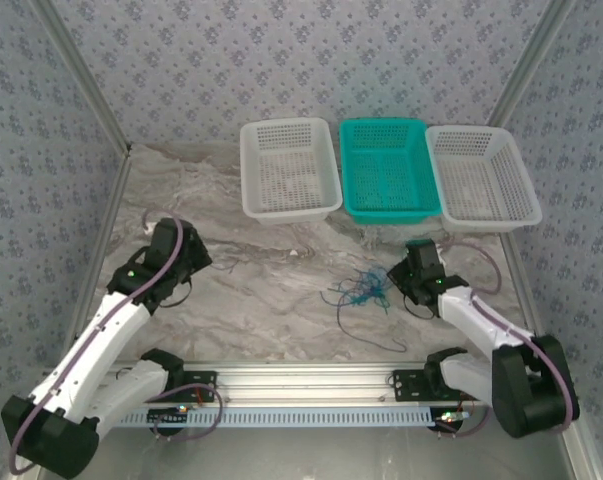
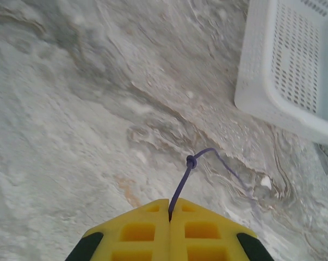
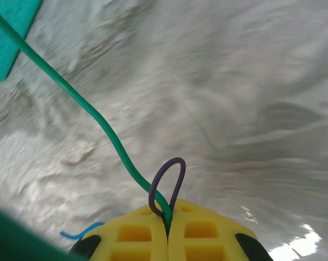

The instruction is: Untangle the cables

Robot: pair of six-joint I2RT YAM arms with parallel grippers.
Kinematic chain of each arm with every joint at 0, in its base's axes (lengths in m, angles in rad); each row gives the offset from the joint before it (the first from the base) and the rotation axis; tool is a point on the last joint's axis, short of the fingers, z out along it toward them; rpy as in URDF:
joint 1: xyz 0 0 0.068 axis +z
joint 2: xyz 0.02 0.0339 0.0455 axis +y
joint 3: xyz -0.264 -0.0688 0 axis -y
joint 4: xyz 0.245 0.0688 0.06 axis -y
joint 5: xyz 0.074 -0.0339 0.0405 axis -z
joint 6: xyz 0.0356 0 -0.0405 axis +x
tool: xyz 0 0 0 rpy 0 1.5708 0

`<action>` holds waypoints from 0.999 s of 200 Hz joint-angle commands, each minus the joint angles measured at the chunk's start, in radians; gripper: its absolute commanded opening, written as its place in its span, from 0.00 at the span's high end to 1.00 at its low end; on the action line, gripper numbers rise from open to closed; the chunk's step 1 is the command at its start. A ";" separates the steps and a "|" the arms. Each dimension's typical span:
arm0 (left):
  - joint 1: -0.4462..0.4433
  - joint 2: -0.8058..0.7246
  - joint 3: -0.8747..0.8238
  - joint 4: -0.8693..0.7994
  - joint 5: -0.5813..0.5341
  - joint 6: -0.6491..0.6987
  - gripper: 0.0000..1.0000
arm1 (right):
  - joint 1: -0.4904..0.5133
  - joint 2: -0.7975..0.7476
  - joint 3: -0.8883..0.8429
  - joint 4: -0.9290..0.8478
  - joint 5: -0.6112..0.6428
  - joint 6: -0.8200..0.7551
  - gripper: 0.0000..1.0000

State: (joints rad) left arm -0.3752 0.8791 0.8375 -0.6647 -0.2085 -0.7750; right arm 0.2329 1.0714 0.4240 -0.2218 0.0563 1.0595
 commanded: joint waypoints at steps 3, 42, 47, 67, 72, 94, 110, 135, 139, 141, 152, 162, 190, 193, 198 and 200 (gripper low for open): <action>0.062 -0.001 0.102 -0.058 0.027 0.083 1.00 | -0.059 -0.101 -0.044 -0.134 0.134 0.094 1.00; 0.133 0.050 0.288 -0.064 0.081 0.140 1.00 | -0.182 -0.254 -0.070 -0.213 0.156 0.049 1.00; 0.134 0.061 0.311 -0.050 0.108 0.147 1.00 | -0.184 -0.266 -0.071 -0.209 0.150 0.040 1.00; 0.134 0.134 0.438 0.005 0.259 0.167 1.00 | -0.184 -0.287 -0.075 -0.170 0.093 -0.005 1.00; 0.134 0.155 0.477 0.019 0.286 0.171 1.00 | -0.182 -0.289 -0.075 -0.163 0.079 -0.016 1.00; 0.134 0.251 0.667 0.014 0.300 0.196 1.00 | -0.182 -0.292 -0.069 -0.157 0.060 -0.037 1.00; 0.134 0.327 0.810 0.025 0.291 0.224 1.00 | -0.181 -0.297 -0.072 -0.156 0.054 -0.040 1.00; 0.134 0.455 0.971 0.139 0.350 0.252 1.00 | -0.182 -0.304 -0.073 -0.139 0.024 -0.048 1.00; 0.134 0.475 0.989 0.162 0.363 0.250 1.00 | -0.182 -0.305 -0.070 -0.137 0.021 -0.052 1.00; 0.134 0.486 1.001 0.171 0.370 0.249 1.00 | -0.182 -0.307 -0.069 -0.137 0.019 -0.053 1.00; 0.131 0.556 1.063 0.208 0.408 0.240 1.00 | -0.181 -0.310 -0.062 -0.141 0.009 -0.064 1.00; 0.128 0.624 1.126 0.229 0.437 0.237 1.00 | -0.182 -0.316 -0.053 -0.145 0.003 -0.075 1.00; 0.111 0.799 1.275 0.261 0.457 0.266 1.00 | -0.181 -0.332 -0.045 -0.145 -0.020 -0.095 1.00; 0.110 0.819 1.290 0.260 0.459 0.268 1.00 | -0.180 -0.332 -0.044 -0.145 -0.022 -0.096 1.00; 0.108 0.852 1.316 0.256 0.462 0.269 1.00 | -0.179 -0.334 -0.044 -0.142 -0.025 -0.099 1.00; 0.108 0.862 1.328 0.255 0.464 0.271 1.00 | -0.180 -0.333 -0.044 -0.143 -0.026 -0.100 1.00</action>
State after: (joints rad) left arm -0.2554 1.6188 2.0678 -0.4500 0.1978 -0.5411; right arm 0.0536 0.7525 0.3588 -0.3660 0.0582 0.9947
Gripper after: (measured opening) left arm 0.053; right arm 0.058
